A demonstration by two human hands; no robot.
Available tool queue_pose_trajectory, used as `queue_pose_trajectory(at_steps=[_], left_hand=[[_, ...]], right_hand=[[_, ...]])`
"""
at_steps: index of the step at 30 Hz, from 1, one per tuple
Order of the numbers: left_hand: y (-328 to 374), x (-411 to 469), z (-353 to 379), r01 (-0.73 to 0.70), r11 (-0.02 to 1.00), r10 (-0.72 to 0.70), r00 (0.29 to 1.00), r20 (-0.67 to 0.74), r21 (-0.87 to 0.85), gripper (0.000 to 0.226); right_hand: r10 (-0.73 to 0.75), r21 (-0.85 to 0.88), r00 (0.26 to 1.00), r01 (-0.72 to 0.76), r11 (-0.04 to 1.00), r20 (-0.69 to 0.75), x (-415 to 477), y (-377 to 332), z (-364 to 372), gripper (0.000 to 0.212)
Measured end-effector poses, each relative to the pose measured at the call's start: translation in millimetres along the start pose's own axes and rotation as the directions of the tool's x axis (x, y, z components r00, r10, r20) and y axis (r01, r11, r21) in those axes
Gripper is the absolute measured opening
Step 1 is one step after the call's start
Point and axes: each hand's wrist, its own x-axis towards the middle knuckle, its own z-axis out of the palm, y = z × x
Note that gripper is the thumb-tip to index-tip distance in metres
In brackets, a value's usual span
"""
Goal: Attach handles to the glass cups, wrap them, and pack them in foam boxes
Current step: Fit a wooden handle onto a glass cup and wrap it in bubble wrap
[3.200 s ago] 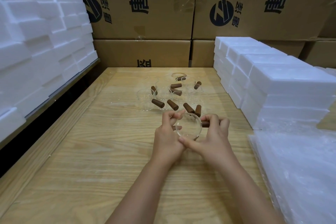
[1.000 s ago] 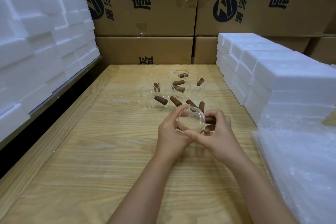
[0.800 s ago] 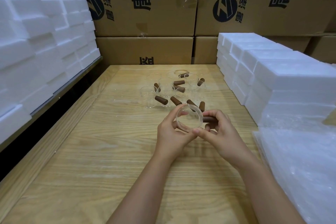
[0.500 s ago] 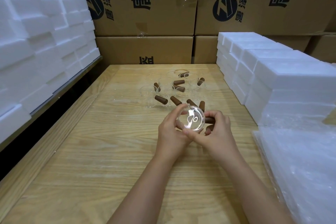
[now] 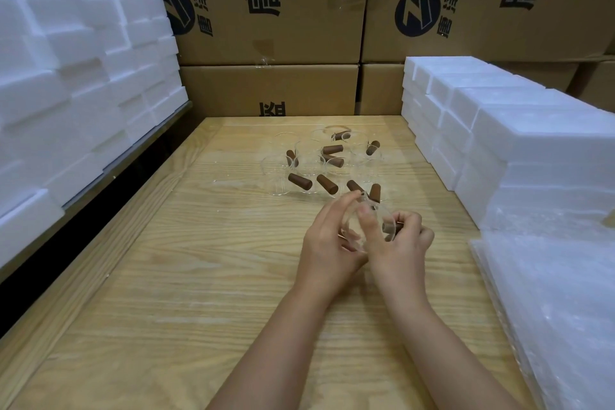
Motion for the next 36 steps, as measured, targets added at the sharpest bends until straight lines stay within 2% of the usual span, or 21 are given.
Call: queue_pose_trajectory(at_steps=[5,12,14,18,22,24,29,34,36], left_hand=[[-0.2,1.5,-2.2,0.082,0.996,-0.082,0.997,0.01,-0.047,0.076],[0.4,1.7,-4.9,0.161,0.985,-0.165,0.985,-0.059,-0.067,0.07],[-1.1,2.7,-4.5,0.168,0.984,-0.171,0.983,-0.073,-0.054,0.069],[-4.4,2.3,-3.7,0.158,0.987,-0.16,0.985,-0.067,-0.041,0.065],[-4.5,1.8,-3.7,0.142,0.99,-0.143,0.988,-0.062,-0.024,0.066],[-2.9,2.0,-3.6,0.147,0.989,-0.149,0.987,-0.059,-0.031,0.067],[-2.9,0.9,-3.1,0.129,0.99,-0.132,0.99,-0.045,-0.052,0.071],[-5.7,-1.2,-0.1,-0.039,0.998,0.041,0.999,-0.033,0.059,0.071],[-5.7,-1.2,0.7,-0.059,0.995,0.061,0.998,-0.016,0.08,0.074]], right_hand=[[-0.073,0.066,0.997,0.073,0.995,-0.008,0.3,-0.5,0.0,0.054],[-0.225,0.039,0.973,0.224,0.974,0.045,-1.4,5.1,-0.5,0.025],[-0.242,0.023,0.969,0.241,0.97,0.058,-1.7,6.0,0.2,0.033],[-0.264,-0.059,0.964,0.266,0.962,0.04,-1.0,8.9,3.2,0.062],[-0.307,-0.057,0.951,0.308,0.95,0.021,-2.6,8.7,4.1,0.071],[-0.299,-0.017,0.954,0.299,0.954,-0.004,-4.7,6.7,4.5,0.071],[-0.27,0.086,0.96,0.277,0.957,-0.078,-2.4,9.6,5.2,0.042],[-0.189,0.093,0.976,0.199,0.976,-0.109,-2.0,11.2,6.4,0.017],[-0.13,0.151,0.987,0.144,0.978,-0.099,-2.3,8.3,7.6,0.021]])
